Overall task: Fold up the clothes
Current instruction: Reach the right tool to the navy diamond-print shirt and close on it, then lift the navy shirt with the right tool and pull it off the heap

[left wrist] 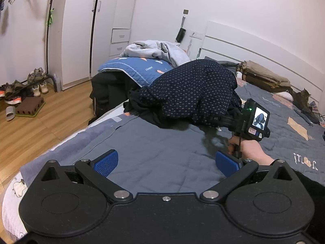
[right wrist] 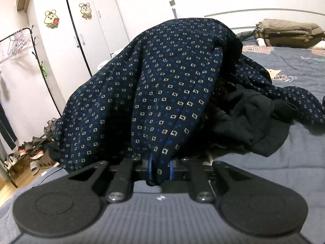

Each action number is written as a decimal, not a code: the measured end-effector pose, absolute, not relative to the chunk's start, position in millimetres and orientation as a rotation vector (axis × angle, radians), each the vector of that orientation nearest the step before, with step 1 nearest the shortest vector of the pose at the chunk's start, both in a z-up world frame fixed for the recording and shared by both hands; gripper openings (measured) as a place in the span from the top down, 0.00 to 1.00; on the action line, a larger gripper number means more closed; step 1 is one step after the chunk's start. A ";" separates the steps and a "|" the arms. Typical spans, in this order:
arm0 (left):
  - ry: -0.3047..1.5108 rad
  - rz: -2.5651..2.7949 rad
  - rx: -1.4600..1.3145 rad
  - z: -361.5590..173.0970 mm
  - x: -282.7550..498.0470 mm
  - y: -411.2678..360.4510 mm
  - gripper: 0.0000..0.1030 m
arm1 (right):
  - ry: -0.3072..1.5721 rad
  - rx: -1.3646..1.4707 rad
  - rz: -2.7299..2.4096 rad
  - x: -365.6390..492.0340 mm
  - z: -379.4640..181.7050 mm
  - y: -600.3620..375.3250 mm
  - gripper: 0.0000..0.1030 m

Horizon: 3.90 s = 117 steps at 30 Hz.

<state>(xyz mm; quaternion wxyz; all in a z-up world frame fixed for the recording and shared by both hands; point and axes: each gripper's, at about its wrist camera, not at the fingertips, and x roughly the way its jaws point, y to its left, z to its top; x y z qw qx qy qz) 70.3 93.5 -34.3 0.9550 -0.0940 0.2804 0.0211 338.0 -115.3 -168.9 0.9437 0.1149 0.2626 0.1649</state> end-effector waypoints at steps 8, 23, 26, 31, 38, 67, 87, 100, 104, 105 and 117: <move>0.564 0.027 -0.185 -31.7 68.2 91.6 0.00 | 0.505 0.249 0.338 322.8 -158.0 -123.0 0.87; 0.535 -0.023 -0.188 -24.4 61.6 83.5 0.00 | 0.447 0.277 0.358 255.0 -109.6 -174.8 0.89; 0.538 -0.039 -0.172 -24.6 61.9 77.6 0.00 | 0.451 0.279 0.361 242.1 -104.8 -182.1 0.90; 0.540 -0.048 -0.160 -25.0 61.8 73.9 0.00 | 0.445 0.307 0.380 219.1 -98.7 -190.1 0.91; 0.539 -0.058 -0.169 -25.4 62.0 74.3 0.00 | 0.396 0.412 0.414 184.4 -83.1 -207.9 0.92; 0.550 -0.081 -0.165 -32.3 65.7 59.3 0.00 | 0.467 0.229 0.373 189.3 -122.5 -216.0 0.31; 0.581 -0.022 -0.173 -42.6 77.5 74.9 0.00 | 0.566 0.276 0.332 281.8 -197.8 -180.4 0.25; 0.574 -0.028 -0.183 -40.2 76.1 73.5 0.00 | 0.485 0.332 0.346 259.7 -169.8 -179.0 0.93; 0.566 -0.035 -0.174 -38.3 73.7 71.7 0.00 | 0.443 0.380 0.348 235.1 -153.0 -199.8 0.93; 0.565 -0.036 -0.174 -38.0 73.3 71.1 0.00 | 0.437 0.386 0.353 228.3 -149.0 -204.8 0.93; 0.548 -0.073 -0.172 -32.5 68.7 60.2 0.00 | 0.366 0.419 0.394 158.4 -105.0 -235.8 0.95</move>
